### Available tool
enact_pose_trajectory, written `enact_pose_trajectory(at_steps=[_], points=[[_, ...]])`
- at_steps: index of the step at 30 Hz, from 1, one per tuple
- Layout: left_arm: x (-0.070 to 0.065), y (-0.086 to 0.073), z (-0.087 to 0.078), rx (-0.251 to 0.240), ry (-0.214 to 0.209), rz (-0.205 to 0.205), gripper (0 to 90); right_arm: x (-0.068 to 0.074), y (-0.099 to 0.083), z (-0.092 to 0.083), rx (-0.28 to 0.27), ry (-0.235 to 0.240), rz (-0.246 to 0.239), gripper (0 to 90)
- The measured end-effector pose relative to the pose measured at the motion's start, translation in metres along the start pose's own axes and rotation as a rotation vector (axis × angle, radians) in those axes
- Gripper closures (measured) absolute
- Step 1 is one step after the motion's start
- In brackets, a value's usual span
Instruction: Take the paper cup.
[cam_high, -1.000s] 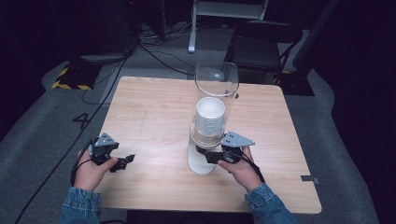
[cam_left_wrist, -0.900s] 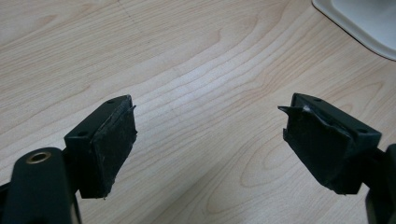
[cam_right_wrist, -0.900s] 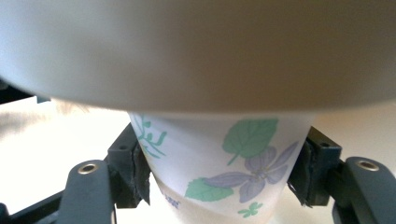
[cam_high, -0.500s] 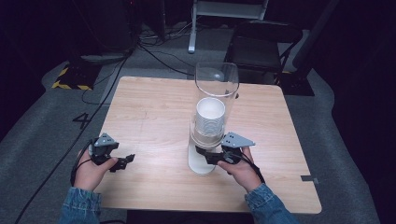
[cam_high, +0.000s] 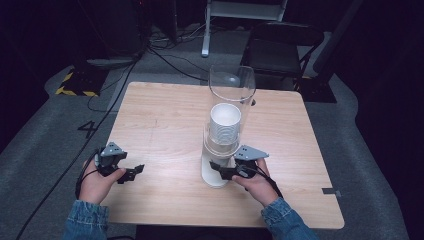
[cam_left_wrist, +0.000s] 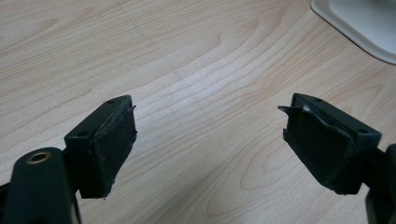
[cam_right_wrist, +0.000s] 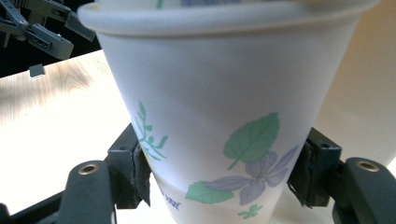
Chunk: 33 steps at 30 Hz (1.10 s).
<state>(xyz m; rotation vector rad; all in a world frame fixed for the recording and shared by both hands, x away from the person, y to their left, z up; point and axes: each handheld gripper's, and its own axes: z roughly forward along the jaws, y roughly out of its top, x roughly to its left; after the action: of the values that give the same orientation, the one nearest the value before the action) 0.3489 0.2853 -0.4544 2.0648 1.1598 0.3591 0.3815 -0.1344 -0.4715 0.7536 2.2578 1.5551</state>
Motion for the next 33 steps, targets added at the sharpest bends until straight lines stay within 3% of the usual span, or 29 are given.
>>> enact_pose_trajectory(at_steps=[13, 33], points=[[0.001, 0.003, 0.003, -0.005, -0.006, 0.004, 16.5, 0.002, -0.007, -0.006, 0.054, -0.008, -0.022, 33.6], [-0.001, 0.011, 0.013, 0.001, -0.027, 0.02, 16.4, -0.002, -0.024, -0.029, 0.185, -0.029, -0.058, 33.8]])
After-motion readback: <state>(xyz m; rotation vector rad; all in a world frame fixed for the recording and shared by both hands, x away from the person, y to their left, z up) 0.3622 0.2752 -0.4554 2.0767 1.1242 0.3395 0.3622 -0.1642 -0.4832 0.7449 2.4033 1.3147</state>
